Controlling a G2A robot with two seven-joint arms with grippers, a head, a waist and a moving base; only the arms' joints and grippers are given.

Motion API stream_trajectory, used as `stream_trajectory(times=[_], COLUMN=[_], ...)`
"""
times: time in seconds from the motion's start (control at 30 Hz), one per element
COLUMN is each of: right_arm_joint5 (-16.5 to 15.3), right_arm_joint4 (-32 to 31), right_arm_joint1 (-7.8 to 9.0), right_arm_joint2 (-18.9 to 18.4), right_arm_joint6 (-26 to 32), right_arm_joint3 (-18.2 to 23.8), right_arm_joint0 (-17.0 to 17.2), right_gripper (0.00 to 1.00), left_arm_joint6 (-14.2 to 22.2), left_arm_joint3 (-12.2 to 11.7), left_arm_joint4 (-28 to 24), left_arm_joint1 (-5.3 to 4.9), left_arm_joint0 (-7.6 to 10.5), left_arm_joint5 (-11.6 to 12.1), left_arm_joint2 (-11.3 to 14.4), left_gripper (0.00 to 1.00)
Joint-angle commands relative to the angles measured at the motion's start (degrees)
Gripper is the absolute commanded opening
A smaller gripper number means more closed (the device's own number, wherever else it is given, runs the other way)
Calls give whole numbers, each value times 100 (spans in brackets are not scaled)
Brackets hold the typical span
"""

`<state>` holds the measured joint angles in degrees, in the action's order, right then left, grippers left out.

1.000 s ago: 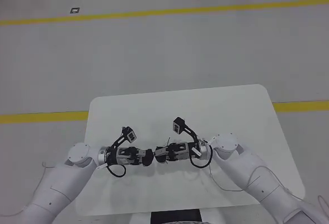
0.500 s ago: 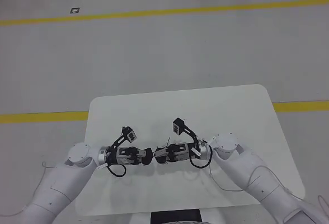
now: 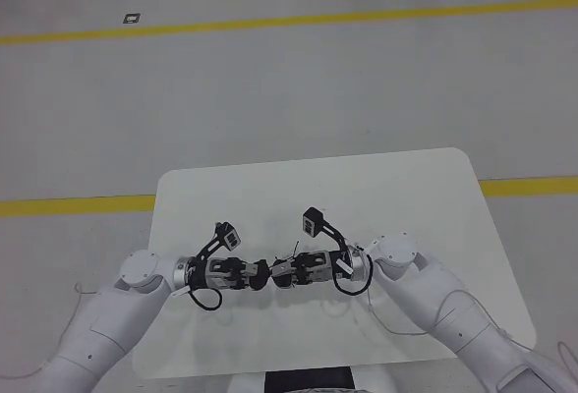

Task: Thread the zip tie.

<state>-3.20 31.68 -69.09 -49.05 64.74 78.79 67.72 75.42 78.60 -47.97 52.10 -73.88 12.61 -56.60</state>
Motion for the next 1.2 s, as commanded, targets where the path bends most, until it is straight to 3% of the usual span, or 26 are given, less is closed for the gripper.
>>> stream_trajectory(times=[0.0, 0.2, 0.4, 0.57, 0.6, 0.63, 0.67, 1.07, 1.17], right_arm_joint5=[3, 11, 18, 17, 20, 20, 1, -143, -192], right_arm_joint4=[5, 12, 11, 17, 20, 31, 74, 135, 38], right_arm_joint1=[-2, -11, -14, -15, -16, -16, -17, 64, 106], right_arm_joint2=[6, 27, 34, 33, 32, 26, 10, -288, -403], right_arm_joint6=[2, 4, 0, -6, -6, -24, -43, -108, -214], right_arm_joint3=[-5, -27, -39, -48, -50, -59, -66, -75, -46], right_arm_joint0=[-3, -20, -28, -26, -26, -23, -13, 181, 292], right_gripper=[0, 0, 0, 0, 7, 94, 100, 100, 100], left_arm_joint6=[5, 13, 21, 34, 35, 40, 49, 98, 79], left_arm_joint3=[-2, -10, -20, -32, -35, -39, -46, -94, -116], left_arm_joint4=[0, 4, 2, -1, 0, -5, -12, -91, -281], left_arm_joint1=[3, 9, 13, 17, 17, 18, 17, -13, -20], left_arm_joint0=[4, 12, 14, 18, 19, 19, 18, -66, -144], left_arm_joint5=[-1, -4, -5, 0, 2, 8, 17, 126, 346], left_arm_joint2=[3, 5, 2, -2, -2, -6, -13, -175, -290], left_gripper=[6, 7, 0, 0, 0, 0, 0, 0, 0])
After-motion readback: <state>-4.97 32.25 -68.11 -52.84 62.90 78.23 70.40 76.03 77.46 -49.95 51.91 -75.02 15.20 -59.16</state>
